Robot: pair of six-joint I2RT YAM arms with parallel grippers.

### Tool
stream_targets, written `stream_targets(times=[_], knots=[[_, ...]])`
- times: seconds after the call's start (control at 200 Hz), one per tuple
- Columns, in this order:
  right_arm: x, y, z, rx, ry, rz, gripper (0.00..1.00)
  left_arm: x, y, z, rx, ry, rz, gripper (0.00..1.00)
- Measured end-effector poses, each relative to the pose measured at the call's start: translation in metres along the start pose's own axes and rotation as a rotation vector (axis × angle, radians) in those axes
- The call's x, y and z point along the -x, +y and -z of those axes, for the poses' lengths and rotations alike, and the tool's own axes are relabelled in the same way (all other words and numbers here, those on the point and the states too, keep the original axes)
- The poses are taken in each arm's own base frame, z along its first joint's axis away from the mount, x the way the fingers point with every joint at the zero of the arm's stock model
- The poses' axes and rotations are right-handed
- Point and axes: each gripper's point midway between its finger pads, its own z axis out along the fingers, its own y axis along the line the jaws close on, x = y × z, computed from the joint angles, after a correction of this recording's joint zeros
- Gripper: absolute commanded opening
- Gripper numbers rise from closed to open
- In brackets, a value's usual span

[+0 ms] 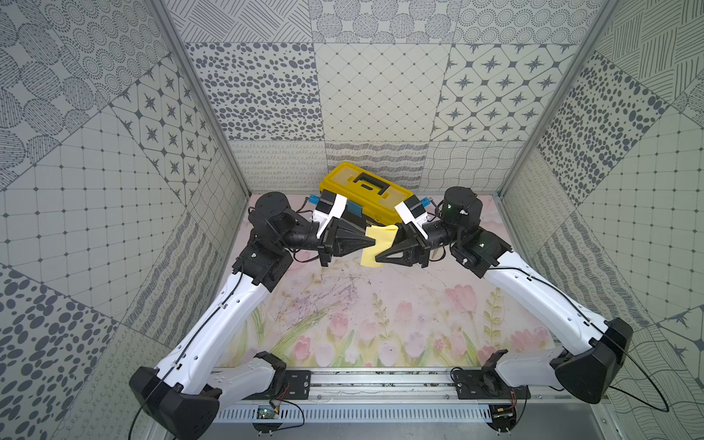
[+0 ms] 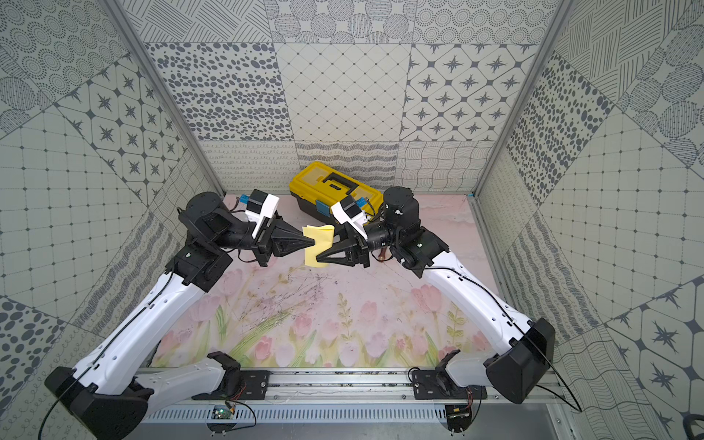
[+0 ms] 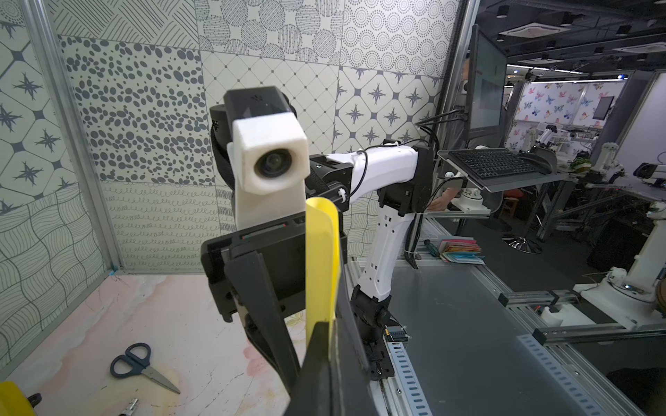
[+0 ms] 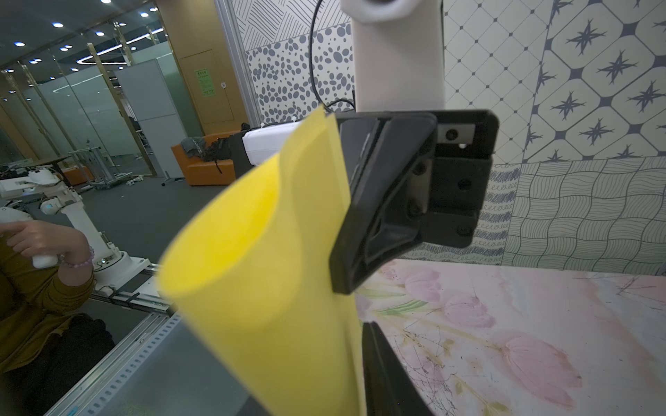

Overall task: Fold the square paper along the opposite sides
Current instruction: Fold the paper.

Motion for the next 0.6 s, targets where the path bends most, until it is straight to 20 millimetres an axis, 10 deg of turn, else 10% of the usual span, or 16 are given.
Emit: stream_targets(times=[0.19,0.6], knots=[[0.000,-0.006,0.000,-0.038,-0.001,0.005,0.54,0.002,-0.003,0.001,0.003,-0.003,-0.009,0.00],[0.030,0.004,0.024,-0.081,-0.033,0.086,0.51,-0.004,-0.010,0.003,0.003,0.017,-0.009,0.00]])
